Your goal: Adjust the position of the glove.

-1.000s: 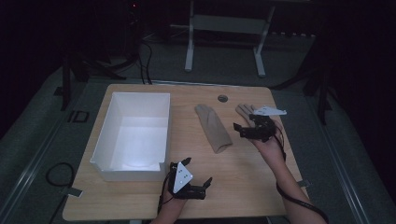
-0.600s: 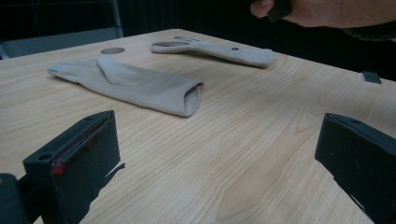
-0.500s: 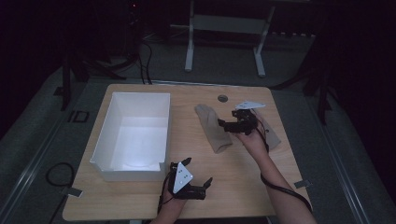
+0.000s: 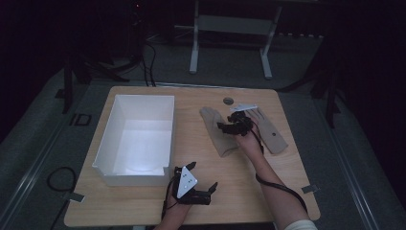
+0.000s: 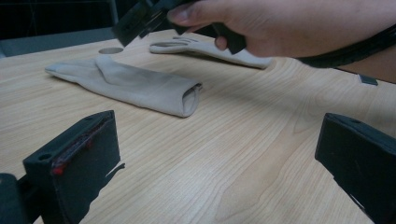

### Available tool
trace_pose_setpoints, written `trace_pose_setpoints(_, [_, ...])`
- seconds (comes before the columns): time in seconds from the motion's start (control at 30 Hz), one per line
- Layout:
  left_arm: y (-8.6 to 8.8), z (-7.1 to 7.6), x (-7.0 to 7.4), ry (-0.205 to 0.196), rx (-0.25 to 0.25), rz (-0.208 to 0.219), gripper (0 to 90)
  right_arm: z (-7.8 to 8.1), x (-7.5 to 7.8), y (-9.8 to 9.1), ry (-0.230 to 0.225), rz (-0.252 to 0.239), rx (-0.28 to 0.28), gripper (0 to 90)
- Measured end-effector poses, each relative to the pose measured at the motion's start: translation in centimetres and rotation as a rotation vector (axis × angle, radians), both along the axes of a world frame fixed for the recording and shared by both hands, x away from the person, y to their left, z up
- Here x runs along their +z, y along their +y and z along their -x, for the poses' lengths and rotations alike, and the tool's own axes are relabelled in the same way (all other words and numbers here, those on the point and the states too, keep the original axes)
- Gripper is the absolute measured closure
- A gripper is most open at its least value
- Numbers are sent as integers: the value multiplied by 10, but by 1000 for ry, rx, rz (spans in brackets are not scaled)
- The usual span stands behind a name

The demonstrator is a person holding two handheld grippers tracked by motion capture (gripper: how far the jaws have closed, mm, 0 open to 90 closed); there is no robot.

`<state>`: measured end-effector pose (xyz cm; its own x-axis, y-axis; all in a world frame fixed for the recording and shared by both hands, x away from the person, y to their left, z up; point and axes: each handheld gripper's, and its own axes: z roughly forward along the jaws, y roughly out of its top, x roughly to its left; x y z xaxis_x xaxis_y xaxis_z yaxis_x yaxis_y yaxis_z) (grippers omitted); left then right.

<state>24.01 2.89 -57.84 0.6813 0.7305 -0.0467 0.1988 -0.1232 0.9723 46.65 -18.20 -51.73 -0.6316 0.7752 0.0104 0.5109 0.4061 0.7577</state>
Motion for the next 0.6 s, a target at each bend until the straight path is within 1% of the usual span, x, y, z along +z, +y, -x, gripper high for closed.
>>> trace_pose_setpoints(0.07, [0,0,0,0,0,0,2,-2,-4,3,-7,18,-2,423])
trace_pose_setpoints(0.13, [0,0,0,0,0,2,2,-6,-9,6,-7,22,0,442])
trace_pose_setpoints(0.23, [0,0,0,1,0,3,2,-8,-12,7,-7,16,-6,456])
trace_pose_setpoints(0.27, [0,0,0,2,0,2,2,-9,-16,7,0,12,-11,469])
trace_pose_setpoints(0.37, [0,0,0,2,0,3,2,-10,-20,7,-8,13,-17,494])
trace_pose_setpoints(0.4, [0,0,0,2,1,2,2,-12,-25,7,1,16,-16,511])
trace_pose_setpoints(0.43, [0,0,0,2,1,2,2,-12,-25,7,1,16,-16,511])
trace_pose_setpoints(0.47, [1,0,0,2,1,4,2,-15,-30,8,13,29,-17,539])
trace_pose_setpoints(0.5, [1,0,0,2,1,4,2,-15,-30,8,13,29,-17,539])
trace_pose_setpoints(0.53, [1,0,0,4,2,5,2,-16,-34,10,19,50,-23,564])
trace_pose_setpoints(0.57, [1,0,0,4,2,5,2,-16,-34,10,19,50,-23,564])
trace_pose_setpoints(0.6, [1,0,0,5,2,6,2,-18,-39,11,28,75,-32,564])
